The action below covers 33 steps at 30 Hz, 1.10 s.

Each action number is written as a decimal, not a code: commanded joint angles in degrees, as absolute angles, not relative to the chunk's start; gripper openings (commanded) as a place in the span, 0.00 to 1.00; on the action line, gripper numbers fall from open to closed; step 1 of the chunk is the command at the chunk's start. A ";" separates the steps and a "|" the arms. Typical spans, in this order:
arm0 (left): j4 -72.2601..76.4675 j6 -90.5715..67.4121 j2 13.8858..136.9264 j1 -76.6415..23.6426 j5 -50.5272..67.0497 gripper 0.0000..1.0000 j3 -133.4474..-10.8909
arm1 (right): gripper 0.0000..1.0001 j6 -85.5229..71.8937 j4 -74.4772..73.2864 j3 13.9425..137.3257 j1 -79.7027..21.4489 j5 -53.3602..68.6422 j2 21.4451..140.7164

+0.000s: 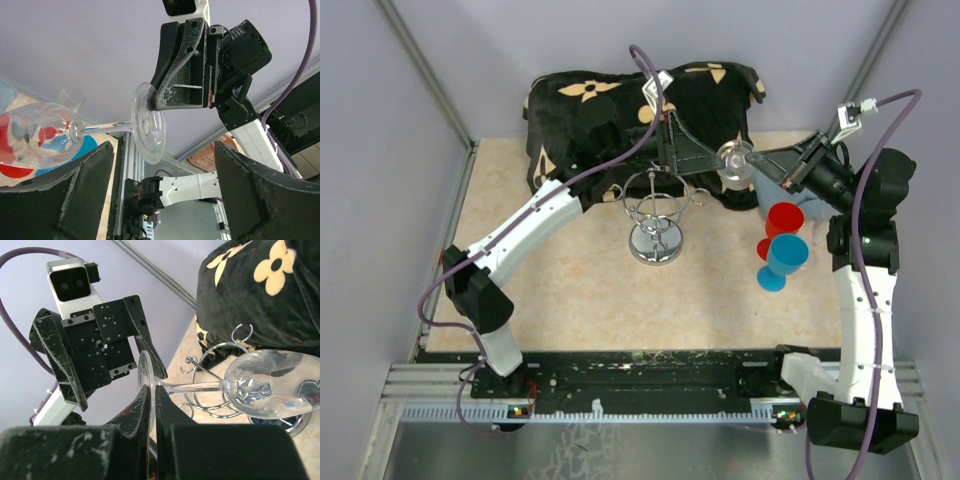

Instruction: Take the wine glass off the wine glass rack

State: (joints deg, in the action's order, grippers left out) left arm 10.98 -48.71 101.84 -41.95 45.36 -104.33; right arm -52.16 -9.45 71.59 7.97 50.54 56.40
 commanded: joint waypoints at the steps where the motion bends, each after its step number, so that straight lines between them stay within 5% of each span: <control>1: 13.86 -50.33 102.00 -41.75 46.67 0.84 -106.11 | 0.00 -51.90 -2.37 72.30 7.48 50.98 55.53; 14: 15.20 -51.28 102.18 -42.93 48.21 0.65 -105.72 | 0.00 -51.16 -0.60 71.74 4.13 49.67 56.95; 19: 15.29 -51.49 102.21 -43.07 48.10 0.38 -105.70 | 0.00 -50.85 -0.32 71.28 3.74 49.57 56.91; 24: 15.29 -51.53 101.89 -43.07 48.15 0.00 -105.40 | 0.00 -50.66 -0.08 71.04 3.62 49.90 56.85; 28: 16.17 -52.06 101.43 -43.07 48.71 0.00 -104.90 | 0.00 -50.34 -0.59 70.58 3.66 50.10 56.45; 33: 19.25 -52.14 101.11 -42.98 51.40 0.00 -104.94 | 0.33 -47.62 -4.42 72.05 3.61 49.11 55.28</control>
